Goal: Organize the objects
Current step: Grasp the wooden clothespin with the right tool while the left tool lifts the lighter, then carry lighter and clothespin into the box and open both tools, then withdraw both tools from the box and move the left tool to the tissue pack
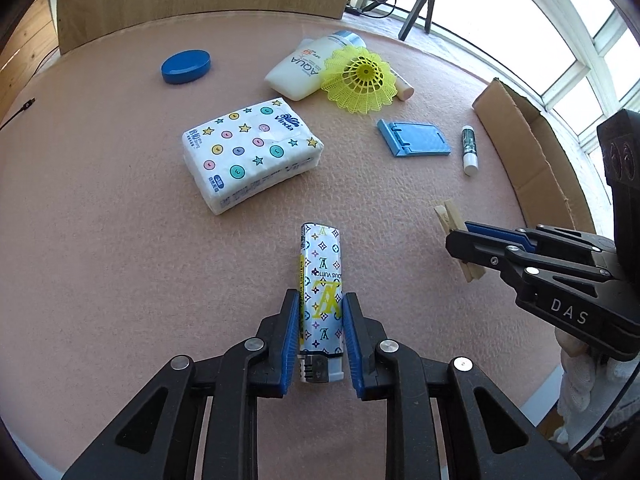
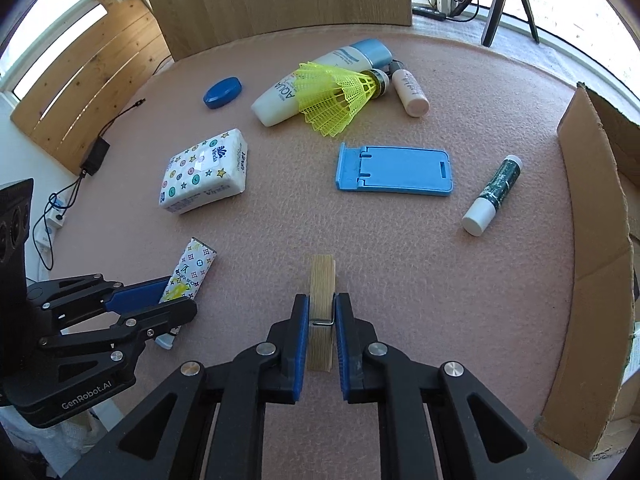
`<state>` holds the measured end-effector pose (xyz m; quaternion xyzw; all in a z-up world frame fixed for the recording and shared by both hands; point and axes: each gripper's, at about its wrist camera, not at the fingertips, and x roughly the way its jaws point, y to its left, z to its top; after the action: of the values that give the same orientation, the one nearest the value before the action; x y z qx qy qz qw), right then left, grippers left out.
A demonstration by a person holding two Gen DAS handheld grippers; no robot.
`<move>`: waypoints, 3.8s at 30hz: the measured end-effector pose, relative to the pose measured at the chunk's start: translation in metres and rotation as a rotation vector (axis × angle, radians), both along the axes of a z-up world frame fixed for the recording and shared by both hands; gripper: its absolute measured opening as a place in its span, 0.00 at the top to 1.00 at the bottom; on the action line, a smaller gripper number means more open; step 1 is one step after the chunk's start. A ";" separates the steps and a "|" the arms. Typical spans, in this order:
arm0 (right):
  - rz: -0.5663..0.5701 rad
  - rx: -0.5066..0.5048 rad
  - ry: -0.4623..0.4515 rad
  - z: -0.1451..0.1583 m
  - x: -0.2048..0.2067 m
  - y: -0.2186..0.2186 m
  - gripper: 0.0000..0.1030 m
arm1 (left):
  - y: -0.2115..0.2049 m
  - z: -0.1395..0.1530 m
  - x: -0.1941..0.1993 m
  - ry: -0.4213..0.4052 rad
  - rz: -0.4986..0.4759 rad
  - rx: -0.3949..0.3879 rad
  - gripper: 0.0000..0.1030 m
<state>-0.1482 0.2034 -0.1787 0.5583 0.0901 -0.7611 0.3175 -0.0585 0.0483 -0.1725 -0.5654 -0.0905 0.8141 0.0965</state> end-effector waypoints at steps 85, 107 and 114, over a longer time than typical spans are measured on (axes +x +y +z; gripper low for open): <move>-0.410 -0.125 0.120 0.070 -0.018 0.192 0.75 | 0.103 0.062 -0.059 0.151 -0.173 0.040 0.72; -0.247 -0.149 0.064 0.062 0.007 0.078 0.74 | -0.100 0.030 -0.089 0.100 0.127 0.118 0.64; -0.245 -0.137 0.056 0.062 0.011 0.071 0.74 | -0.092 0.018 -0.097 0.061 0.064 0.164 0.65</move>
<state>-0.1371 0.2748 -0.1168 0.5208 -0.0221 -0.8138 0.2569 -0.1552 -0.0433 -0.1549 -0.5275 -0.1719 0.8234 0.1191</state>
